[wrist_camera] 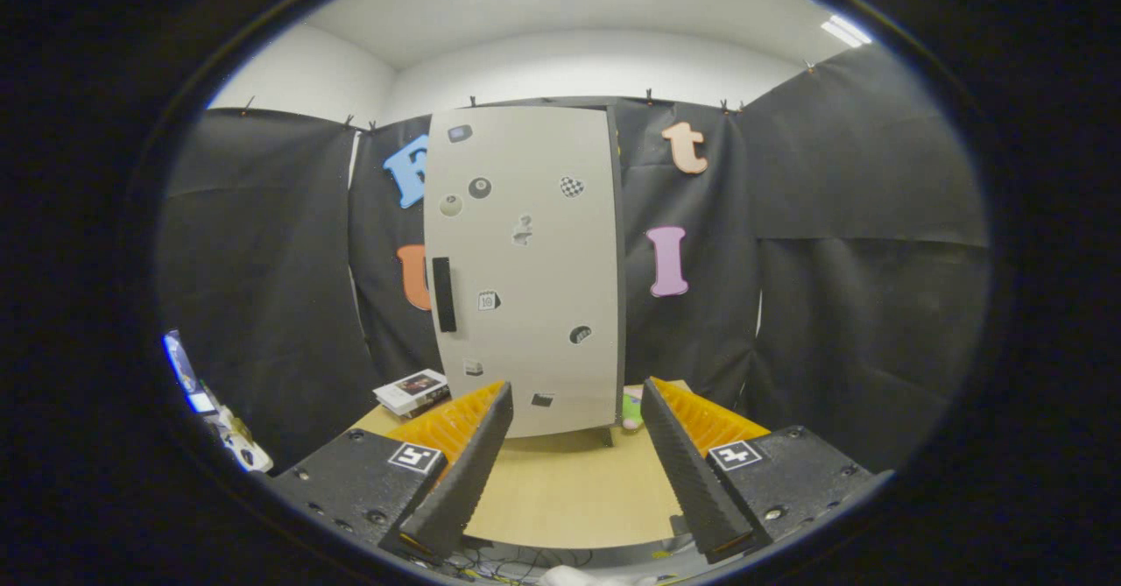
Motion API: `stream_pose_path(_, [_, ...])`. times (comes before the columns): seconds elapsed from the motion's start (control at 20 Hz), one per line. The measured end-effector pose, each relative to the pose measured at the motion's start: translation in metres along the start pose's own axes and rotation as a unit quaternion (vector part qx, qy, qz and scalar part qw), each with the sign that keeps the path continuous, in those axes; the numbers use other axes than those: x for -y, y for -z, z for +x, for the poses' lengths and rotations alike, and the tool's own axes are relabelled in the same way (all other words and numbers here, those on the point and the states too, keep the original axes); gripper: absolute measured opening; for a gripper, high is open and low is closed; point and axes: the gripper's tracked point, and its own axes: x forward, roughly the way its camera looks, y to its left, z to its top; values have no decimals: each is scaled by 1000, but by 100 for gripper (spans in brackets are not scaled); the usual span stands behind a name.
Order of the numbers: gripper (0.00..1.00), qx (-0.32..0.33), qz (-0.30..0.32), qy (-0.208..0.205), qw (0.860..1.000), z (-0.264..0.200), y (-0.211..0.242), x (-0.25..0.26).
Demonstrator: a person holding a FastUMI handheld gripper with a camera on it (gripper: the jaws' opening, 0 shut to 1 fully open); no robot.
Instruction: Open the shoe cabinet door, grab the shoes and put them into the shoe cabinet, then close the shoe cabinet door.
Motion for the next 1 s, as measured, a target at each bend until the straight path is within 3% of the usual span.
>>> stream_pose_path(1.0, [96, -4, 0, 0, 1000, 5, 7, 4])
